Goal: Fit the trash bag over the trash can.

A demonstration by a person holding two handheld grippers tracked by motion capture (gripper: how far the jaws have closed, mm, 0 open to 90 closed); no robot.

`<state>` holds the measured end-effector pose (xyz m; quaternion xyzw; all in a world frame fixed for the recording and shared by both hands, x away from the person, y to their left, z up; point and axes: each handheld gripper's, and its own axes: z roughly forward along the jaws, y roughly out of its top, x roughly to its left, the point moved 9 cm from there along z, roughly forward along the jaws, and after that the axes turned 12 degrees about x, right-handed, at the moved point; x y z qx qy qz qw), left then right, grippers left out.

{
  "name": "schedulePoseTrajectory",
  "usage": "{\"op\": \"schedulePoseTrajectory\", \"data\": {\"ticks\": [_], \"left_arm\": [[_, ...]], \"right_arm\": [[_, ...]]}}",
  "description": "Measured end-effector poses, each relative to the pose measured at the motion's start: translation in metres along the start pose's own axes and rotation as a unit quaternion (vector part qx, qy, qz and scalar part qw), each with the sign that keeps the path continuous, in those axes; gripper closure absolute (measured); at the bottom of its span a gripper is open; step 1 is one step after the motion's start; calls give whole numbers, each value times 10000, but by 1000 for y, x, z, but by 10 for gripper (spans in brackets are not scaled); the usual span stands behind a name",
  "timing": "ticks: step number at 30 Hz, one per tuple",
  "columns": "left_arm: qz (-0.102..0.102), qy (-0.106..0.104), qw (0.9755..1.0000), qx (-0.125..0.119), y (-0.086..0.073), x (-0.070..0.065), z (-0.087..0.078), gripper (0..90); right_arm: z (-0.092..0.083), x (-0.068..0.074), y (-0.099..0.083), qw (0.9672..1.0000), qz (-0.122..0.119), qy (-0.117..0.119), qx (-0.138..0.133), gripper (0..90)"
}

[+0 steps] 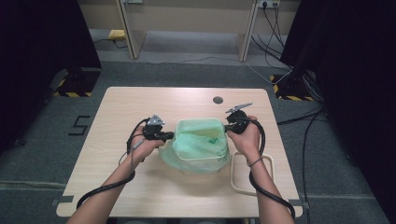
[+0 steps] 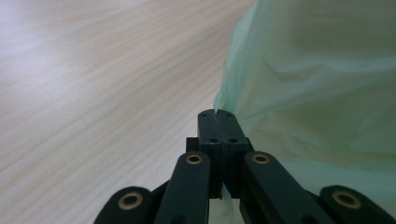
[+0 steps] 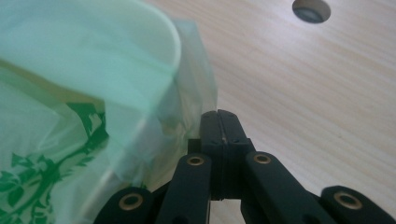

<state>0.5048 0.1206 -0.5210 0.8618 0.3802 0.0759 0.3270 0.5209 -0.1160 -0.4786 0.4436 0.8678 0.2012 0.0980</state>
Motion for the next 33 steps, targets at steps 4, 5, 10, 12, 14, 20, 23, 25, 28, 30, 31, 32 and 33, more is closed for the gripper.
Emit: {"op": "schedulePoseTrajectory", "data": {"ticks": [4, 5, 10, 12, 14, 20, 23, 25, 28, 30, 31, 32, 33], "left_arm": [[13, -40, 10000, 50, -5, -1, 3, 894], [31, -45, 10000, 35, -5, -1, 3, 894], [117, 60, 9997, -216, -3, 1, -13, 790], [165, 135, 9993, -298, -3, 2, -23, 713], [145, 160, 9988, -444, -1, 1, -36, 659], [290, 235, 9959, -821, 8, -7, -77, 587], [504, 73, 9941, -955, 17, -23, -90, 570], [614, 13, 9932, -987, 25, -34, -95, 554], [667, -53, 9929, -986, 35, -41, -93, 531], [667, -25, 9932, -955, 41, -42, -89, 522], [670, -23, 9934, -929, 43, -42, -87, 520], [667, -23, 9936, -913, 45, -42, -85, 517], [649, -18, 9937, -917, 46, -43, -84, 516]], "right_arm": [[7, -1, -7, 9999, 70, 46, 124, 900], [9, -1, -9, 9998, 97, 63, 148, 900], [0, -3, -12, 9998, 182, 13, 87, 823], [-10, -7, -11, 9996, 277, -62, -8, 809], [-21, -10, -11, 9993, 337, -147, -109, 759], [-57, -1, -5, 9983, 289, -131, -484, 657], [-70, 18, 1, 9984, -20, -25, -566, 636], [-74, 35, 6, 9981, -174, 162, -576, 630], [-73, 59, 12, 9973, -481, 262, -492, 626], [-68, 70, 15, 9967, -607, 347, -410, 623], [-65, 75, 16, 9964, -679, 363, -351, 620], [-62, 79, 17, 9963, -710, 386, -292, 619], [-58, 82, 18, 9961, -744, 408, -245, 616]]}}
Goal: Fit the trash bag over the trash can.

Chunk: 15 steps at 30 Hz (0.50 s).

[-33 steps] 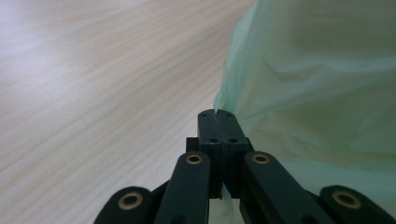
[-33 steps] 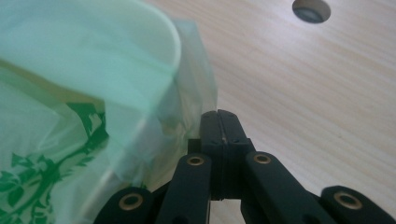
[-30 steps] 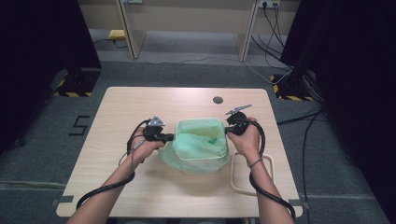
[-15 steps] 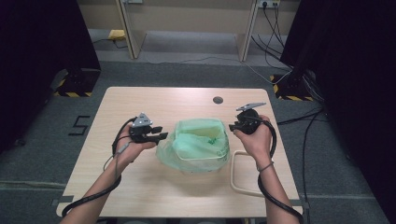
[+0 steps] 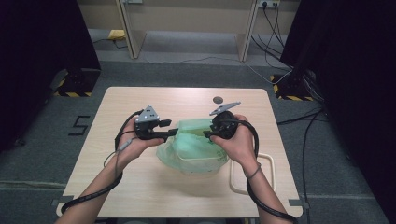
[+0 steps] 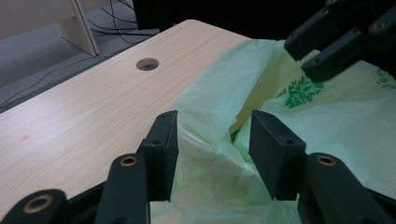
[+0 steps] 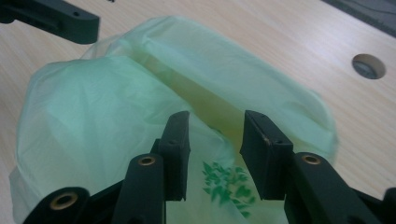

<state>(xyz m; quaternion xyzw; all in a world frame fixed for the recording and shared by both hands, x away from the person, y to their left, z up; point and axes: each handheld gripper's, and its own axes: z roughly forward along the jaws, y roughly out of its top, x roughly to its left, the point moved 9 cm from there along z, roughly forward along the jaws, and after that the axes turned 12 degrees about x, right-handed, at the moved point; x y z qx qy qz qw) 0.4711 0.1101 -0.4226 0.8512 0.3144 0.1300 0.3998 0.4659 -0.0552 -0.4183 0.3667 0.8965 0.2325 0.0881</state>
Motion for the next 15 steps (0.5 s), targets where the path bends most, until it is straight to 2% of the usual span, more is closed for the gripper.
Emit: {"op": "schedulePoseTrajectory", "data": {"ticks": [4, 9, 13, 15], "left_arm": [[-67, 20, 10000, -56, 1, -1, 0, 493], [-189, 144, 9996, -121, -8, 3, -8, 441], [-273, 220, 9992, -166, -17, 7, -17, 429], [-272, 240, 9992, -166, -20, 9, -20, 429]], "right_arm": [[9, 6, 3, 9999, -4, 59, 92, 603], [17, 16, 8, 9996, -90, 124, 257, 587], [25, 28, 13, 9988, -257, 105, 408, 576], [28, 37, 12, 9978, -413, 109, 498, 576]]}}
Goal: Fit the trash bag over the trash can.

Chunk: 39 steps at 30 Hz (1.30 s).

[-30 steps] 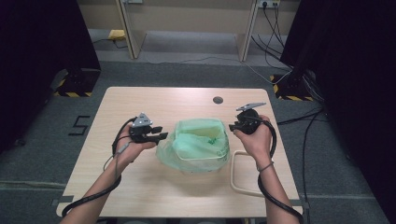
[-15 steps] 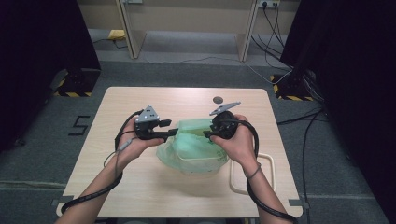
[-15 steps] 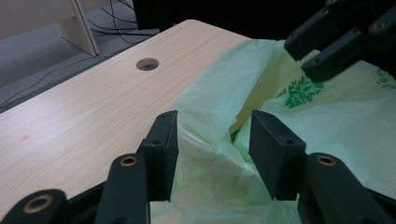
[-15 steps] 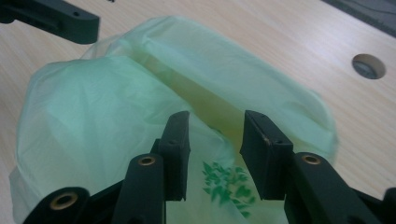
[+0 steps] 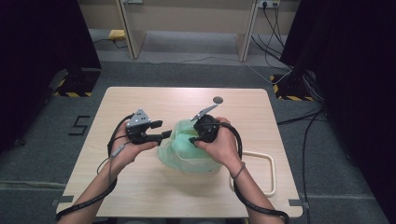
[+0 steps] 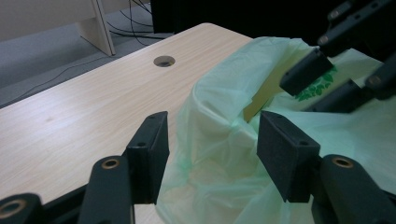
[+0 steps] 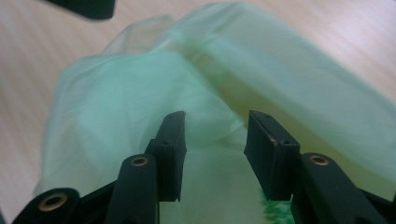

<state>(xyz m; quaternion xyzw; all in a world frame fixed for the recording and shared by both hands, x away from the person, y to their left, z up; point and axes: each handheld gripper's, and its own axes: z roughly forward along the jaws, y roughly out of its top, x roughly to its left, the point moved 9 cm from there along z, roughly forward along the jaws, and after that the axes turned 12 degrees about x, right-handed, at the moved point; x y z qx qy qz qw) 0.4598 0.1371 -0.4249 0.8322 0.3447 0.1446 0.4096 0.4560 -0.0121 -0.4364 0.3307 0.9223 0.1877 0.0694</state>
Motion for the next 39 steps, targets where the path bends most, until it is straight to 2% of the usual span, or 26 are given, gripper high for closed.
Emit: {"op": "schedulePoseTrajectory", "data": {"ticks": [5, 6, 8, 11, 13, 15, 18, 20, 22, 23, 25, 29, 32, 35, 38, 39], "left_arm": [[-22, 2, 10000, -35, -4, 1, -5, 429], [-20, -8, 10000, -44, -4, 0, -5, 429], [-12, -6, 10000, -52, -4, -2, -5, 429], [-7, -33, 10000, -66, -3, -4, -3, 429], [5, -47, 10000, -77, -2, -6, -3, 429], [3, -37, 10000, -90, -2, -6, -3, 429], [1, -15, 10000, -85, -1, -5, -3, 429], [-15, -5, 10000, -90, -1, -4, -3, 429], [-38, 11, 9999, -101, -1, -3, -4, 429], [-39, 13, 9999, -100, -1, -3, -4, 429], [-26, 11, 10000, -94, -1, -3, -3, 429], [9, 9, 10000, -69, -2, -4, -2, 430], [32, -11, 10000, -51, -2, -6, -1, 429], [41, 5, 10000, -40, -2, -6, 1, 429], [44, 4, 10000, -42, -1, -7, 2, 429], [52, 6, 10000, -37, -1, -7, 2, 429]], "right_arm": [[5, 24, -8, 9986, -438, 101, 283, 583], [5, 26, -10, 9984, -437, 126, 326, 590], [5, 28, -13, 9972, -580, 173, 429, 598], [5, 29, -19, 9962, -623, 287, 543, 597], [1, 25, -20, 9962, -619, 247, 558, 595], [-8, 20, -14, 9982, -469, 204, 309, 606], [-25, 11, 4, 9995, -144, 80, -274, 640], [-28, 13, 17, 9981, 34, 226, -578, 681], [-25, 19, 26, 9972, 46, 370, -644, 732], [-22, 22, 29, 9973, 44, 429, -590, 773], [-14, 29, 32, 9972, 27, 586, -454, 781], [-3, 32, 31, 9979, -8, 569, -296, 769], [1, 31, 23, 9987, -68, 494, -50, 795], [4, 32, 8, 9978, -193, 478, 405, 807], [10, 34, -5, 9950, -286, 504, 808, 800], [13, 33, -11, 9929, -358, 553, 988, 796]]}}
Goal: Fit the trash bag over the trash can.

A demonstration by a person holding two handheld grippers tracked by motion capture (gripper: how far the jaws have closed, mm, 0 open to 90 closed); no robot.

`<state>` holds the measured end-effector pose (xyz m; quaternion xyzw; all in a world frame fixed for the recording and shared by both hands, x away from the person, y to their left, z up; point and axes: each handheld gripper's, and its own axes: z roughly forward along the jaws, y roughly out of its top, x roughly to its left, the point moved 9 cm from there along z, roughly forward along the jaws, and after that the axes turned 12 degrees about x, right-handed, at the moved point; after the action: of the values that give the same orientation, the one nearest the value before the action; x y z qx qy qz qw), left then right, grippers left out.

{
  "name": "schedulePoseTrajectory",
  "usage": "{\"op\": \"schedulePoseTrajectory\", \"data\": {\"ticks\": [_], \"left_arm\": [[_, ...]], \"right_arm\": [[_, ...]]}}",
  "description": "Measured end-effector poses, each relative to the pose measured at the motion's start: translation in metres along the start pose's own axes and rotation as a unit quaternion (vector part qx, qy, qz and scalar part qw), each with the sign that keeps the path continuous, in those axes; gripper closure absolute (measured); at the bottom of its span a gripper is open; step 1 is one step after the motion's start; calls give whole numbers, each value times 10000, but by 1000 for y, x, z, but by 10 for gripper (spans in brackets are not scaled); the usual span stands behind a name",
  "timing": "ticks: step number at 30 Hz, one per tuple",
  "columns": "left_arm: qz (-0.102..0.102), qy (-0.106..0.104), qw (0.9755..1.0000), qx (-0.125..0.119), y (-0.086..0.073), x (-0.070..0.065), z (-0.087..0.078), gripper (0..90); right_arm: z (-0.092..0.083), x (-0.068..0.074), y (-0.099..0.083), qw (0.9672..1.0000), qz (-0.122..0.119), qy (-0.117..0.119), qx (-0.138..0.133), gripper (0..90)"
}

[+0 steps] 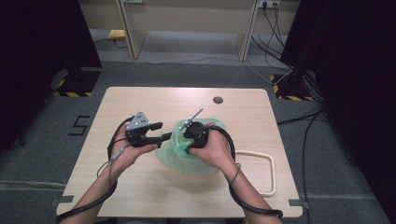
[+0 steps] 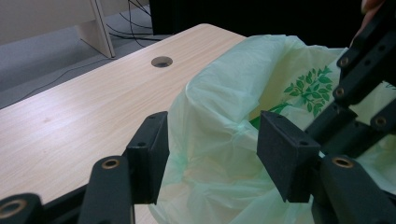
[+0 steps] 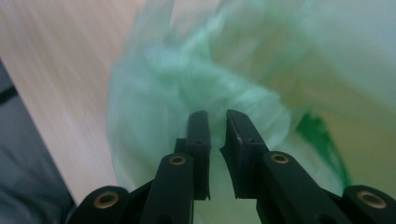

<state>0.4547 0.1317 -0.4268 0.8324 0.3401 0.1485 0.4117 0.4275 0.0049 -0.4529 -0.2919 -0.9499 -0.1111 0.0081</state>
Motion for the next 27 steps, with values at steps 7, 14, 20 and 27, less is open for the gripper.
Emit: {"op": "schedulePoseTrajectory", "data": {"ticks": [7, 14, 20, 27], "left_arm": [[2, 7, 10000, 4, 1, 1, -1, 429], [-14, 53, 10000, -23, 0, 4, -4, 431], [-12, 41, 10000, -26, 1, 3, -4, 431], [-16, 43, 10000, -24, 0, 3, -3, 431]], "right_arm": [[11, 1, -10, 9989, -26, 208, 411, 760], [-35, -12, 7, 9974, 346, -192, -601, 715], [-37, -17, 25, 9911, 644, -325, -1116, 715], [-18, -14, 31, 9927, 639, -250, -990, 697]]}}
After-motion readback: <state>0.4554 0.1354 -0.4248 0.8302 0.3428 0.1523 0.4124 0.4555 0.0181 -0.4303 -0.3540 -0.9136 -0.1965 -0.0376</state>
